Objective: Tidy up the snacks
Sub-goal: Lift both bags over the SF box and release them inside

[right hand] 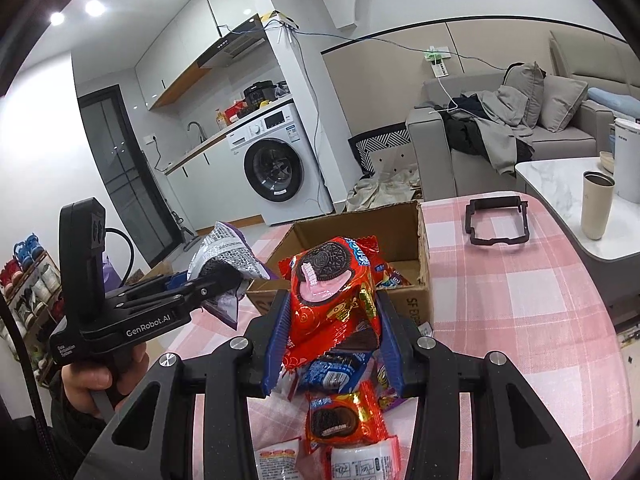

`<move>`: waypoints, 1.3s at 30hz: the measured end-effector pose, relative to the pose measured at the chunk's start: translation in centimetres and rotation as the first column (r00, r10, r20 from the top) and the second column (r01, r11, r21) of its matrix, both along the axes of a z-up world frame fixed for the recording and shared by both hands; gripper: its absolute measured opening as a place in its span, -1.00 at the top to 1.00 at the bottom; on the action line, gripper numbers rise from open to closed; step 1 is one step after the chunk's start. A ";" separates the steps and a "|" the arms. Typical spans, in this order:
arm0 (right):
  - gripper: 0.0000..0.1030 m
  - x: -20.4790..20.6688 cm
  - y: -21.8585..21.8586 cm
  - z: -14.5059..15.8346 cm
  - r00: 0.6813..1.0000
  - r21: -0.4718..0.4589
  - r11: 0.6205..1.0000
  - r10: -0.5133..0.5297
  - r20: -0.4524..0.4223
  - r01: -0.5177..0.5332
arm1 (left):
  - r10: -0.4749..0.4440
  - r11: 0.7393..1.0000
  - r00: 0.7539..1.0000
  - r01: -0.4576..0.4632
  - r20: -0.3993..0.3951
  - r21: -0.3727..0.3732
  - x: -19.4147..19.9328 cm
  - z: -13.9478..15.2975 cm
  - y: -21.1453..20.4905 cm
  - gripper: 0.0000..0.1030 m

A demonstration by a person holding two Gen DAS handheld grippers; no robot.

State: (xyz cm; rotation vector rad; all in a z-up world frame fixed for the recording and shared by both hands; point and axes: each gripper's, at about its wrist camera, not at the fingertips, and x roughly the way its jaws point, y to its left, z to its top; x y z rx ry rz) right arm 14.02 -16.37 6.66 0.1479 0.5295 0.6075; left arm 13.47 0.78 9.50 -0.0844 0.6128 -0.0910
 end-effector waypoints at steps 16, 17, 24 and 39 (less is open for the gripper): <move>0.19 3.3 0.8 -0.1 1.000 0.001 1.000 -0.002 -0.003 0.002 | -0.005 1.000 1.000 0.005 -0.003 0.012 3.5 0.2 -0.4 0.34; 0.19 3.7 0.9 -0.2 1.000 0.001 1.000 -0.001 -0.009 0.001 | -0.004 1.000 1.000 0.004 -0.005 0.009 3.8 0.2 -0.4 0.34; 0.19 5.7 1.7 -0.7 1.000 -0.016 1.000 0.002 -0.027 -0.003 | 0.016 1.000 1.000 -0.016 -0.024 -0.006 6.5 -0.9 0.1 0.33; 0.14 9.7 3.7 -2.8 0.997 -0.077 0.997 -0.037 -0.067 0.032 | 0.017 1.000 0.997 -0.018 -0.074 -0.008 9.7 -3.5 0.9 0.06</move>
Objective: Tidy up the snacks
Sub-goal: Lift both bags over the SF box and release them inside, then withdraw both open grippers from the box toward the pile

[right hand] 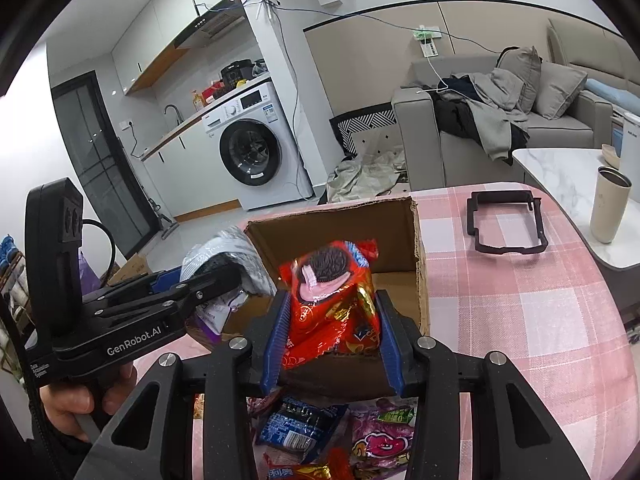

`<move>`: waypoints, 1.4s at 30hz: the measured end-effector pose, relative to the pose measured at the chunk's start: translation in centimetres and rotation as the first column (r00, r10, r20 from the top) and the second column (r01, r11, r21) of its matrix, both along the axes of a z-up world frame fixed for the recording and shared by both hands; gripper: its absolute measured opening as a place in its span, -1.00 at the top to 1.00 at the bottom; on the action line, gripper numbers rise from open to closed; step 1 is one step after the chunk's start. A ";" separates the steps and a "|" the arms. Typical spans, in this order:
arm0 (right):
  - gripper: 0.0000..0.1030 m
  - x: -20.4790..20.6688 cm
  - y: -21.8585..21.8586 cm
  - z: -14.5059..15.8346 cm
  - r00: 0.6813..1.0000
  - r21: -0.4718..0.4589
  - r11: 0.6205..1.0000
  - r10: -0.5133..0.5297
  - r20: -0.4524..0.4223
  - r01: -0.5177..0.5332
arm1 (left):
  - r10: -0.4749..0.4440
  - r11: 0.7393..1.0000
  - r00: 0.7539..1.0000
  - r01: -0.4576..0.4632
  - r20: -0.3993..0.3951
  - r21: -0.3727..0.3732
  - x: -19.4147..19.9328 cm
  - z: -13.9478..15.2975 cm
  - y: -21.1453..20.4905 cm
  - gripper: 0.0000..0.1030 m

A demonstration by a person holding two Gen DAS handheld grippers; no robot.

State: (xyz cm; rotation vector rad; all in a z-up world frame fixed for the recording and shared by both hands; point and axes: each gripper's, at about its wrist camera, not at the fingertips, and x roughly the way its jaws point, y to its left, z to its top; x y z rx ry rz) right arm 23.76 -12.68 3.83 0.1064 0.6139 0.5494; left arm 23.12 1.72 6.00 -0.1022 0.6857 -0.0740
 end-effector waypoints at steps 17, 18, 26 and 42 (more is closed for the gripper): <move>-0.99 -5.6 -3.8 -0.5 0.999 -0.002 1.000 -0.013 0.033 0.013 | 0.039 0.998 0.994 -0.045 0.106 0.051 -8.9 0.9 0.1 -0.98; -0.99 -5.9 -4.1 -0.6 0.999 0.007 1.000 -0.022 0.032 0.022 | 0.032 0.998 0.994 -0.037 0.105 0.046 -9.4 0.8 0.1 -0.98; -0.99 -8.8 -5.9 -1.6 0.997 -0.007 0.997 -0.071 0.038 0.071 | 0.023 0.999 0.995 -0.026 0.100 0.024 -13.5 -0.2 0.0 -0.98; -0.99 -13.5 -5.7 -5.5 1.000 -0.092 0.996 -0.009 0.010 0.010 | 0.010 1.000 0.995 -0.012 0.103 0.021 -18.6 -2.0 -0.9 -0.98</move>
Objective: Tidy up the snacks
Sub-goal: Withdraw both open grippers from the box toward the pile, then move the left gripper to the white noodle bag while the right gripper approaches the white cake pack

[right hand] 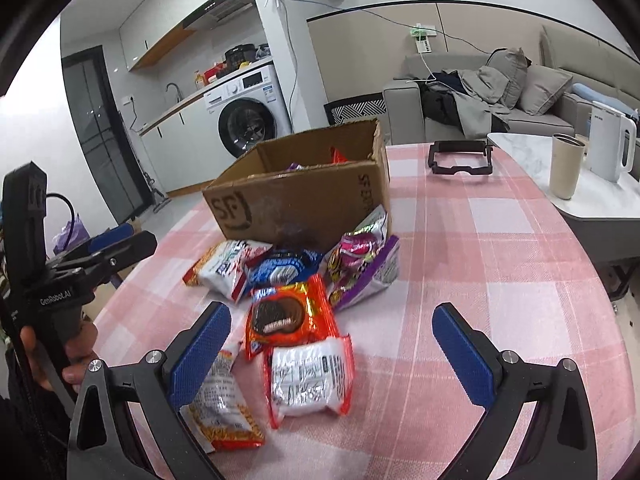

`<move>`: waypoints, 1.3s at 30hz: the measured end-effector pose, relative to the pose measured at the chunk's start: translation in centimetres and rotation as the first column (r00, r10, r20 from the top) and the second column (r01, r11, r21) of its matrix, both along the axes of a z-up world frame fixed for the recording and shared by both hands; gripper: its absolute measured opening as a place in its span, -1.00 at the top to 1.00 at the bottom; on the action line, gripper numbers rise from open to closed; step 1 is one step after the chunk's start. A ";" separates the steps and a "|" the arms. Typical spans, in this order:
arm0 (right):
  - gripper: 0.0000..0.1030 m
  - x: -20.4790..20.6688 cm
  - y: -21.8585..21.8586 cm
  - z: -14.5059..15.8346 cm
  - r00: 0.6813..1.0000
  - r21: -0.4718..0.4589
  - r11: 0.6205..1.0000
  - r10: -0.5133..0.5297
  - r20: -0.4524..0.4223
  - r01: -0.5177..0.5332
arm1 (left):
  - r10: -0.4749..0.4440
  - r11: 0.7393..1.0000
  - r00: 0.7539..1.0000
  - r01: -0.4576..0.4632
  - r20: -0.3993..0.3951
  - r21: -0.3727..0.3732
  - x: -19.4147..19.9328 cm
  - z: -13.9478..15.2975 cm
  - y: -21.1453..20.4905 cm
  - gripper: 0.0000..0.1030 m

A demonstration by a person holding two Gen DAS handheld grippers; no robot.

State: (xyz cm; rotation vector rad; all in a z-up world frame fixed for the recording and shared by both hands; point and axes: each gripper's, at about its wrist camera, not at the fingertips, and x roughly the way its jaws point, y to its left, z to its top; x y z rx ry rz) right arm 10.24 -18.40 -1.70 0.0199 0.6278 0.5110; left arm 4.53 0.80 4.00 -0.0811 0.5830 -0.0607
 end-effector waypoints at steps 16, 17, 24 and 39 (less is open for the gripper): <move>-0.99 -1.5 0.7 -2.2 0.998 -0.057 0.998 0.016 -0.056 -0.019 | -0.052 0.998 0.997 0.055 -0.061 0.044 -2.6 -2.0 -2.4 -0.98; -0.99 -1.5 0.7 -2.5 0.998 -0.066 0.998 0.020 -0.065 -0.024 | -0.056 0.997 0.996 0.059 -0.065 0.050 -2.7 -2.2 -2.7 -0.98; -0.99 -1.4 0.6 -3.1 0.995 -0.096 0.995 0.027 -0.099 -0.036 | -0.115 0.992 0.989 0.119 -0.096 0.045 -3.1 -3.0 -4.1 -0.98; -0.99 -0.8 0.9 -4.3 0.989 -0.158 0.987 0.013 -0.144 -0.036 | -0.233 0.967 0.955 0.247 -0.182 0.060 -3.0 -5.4 -7.2 -0.98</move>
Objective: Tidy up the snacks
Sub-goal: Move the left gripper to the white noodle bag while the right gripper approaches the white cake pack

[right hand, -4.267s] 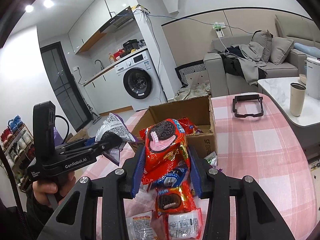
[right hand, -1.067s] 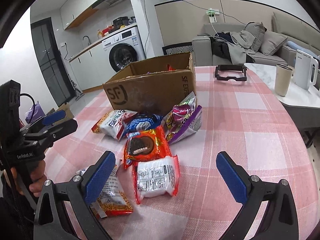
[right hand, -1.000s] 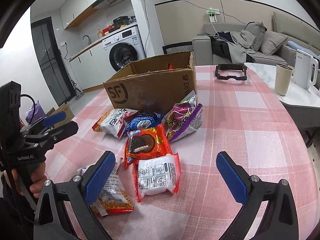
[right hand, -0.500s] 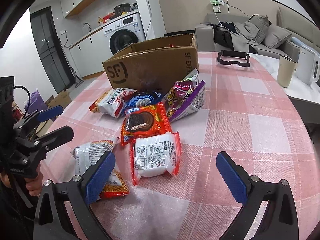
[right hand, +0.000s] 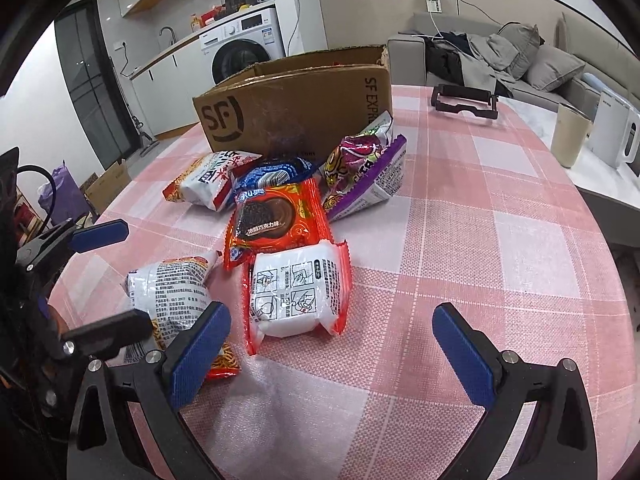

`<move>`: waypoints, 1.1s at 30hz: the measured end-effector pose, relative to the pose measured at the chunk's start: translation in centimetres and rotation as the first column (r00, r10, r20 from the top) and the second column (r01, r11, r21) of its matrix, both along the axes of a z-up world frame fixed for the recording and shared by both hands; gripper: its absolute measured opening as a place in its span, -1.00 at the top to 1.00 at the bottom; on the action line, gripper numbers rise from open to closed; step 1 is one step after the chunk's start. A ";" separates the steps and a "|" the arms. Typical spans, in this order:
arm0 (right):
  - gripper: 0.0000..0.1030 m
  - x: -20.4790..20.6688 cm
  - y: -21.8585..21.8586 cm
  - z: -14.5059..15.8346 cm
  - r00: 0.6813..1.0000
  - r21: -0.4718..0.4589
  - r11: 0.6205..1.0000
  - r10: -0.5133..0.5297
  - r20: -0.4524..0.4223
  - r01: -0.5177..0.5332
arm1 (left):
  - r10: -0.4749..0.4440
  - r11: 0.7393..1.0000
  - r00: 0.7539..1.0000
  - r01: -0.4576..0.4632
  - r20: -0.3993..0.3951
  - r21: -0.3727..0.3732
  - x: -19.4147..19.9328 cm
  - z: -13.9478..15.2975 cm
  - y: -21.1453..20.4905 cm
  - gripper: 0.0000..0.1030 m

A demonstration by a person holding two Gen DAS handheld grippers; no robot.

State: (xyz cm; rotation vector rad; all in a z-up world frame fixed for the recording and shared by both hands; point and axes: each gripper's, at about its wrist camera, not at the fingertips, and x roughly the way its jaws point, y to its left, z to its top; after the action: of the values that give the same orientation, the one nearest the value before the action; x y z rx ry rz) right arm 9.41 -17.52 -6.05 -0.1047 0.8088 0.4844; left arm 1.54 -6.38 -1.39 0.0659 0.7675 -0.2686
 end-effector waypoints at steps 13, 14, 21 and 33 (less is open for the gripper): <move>-0.99 1.5 0.5 -0.8 0.998 -0.023 1.000 0.000 -0.066 -0.001 | -0.040 0.999 0.997 0.043 -0.069 0.031 1.0 -1.7 -1.3 -0.98; -0.99 1.6 0.5 -0.9 0.998 -0.028 1.000 -0.001 -0.067 -0.001 | -0.042 0.999 0.996 0.044 -0.073 0.028 1.1 -1.8 -1.3 -0.98; -0.99 2.9 1.2 -1.1 0.998 -0.094 0.996 -0.013 -0.056 0.007 | -0.038 0.999 0.997 0.040 -0.068 0.029 1.9 -1.8 -1.3 -0.98; -0.99 3.2 2.3 -1.6 0.999 -0.174 0.985 -0.005 -0.048 -0.003 | -0.032 0.999 0.991 0.030 -0.127 -0.019 3.4 -2.6 -0.4 -1.00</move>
State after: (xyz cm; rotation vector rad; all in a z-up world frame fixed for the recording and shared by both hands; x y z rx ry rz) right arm 12.63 -15.19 -7.65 -0.2550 0.8976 0.4157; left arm 4.97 -6.78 -3.98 0.0444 0.8910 -0.3109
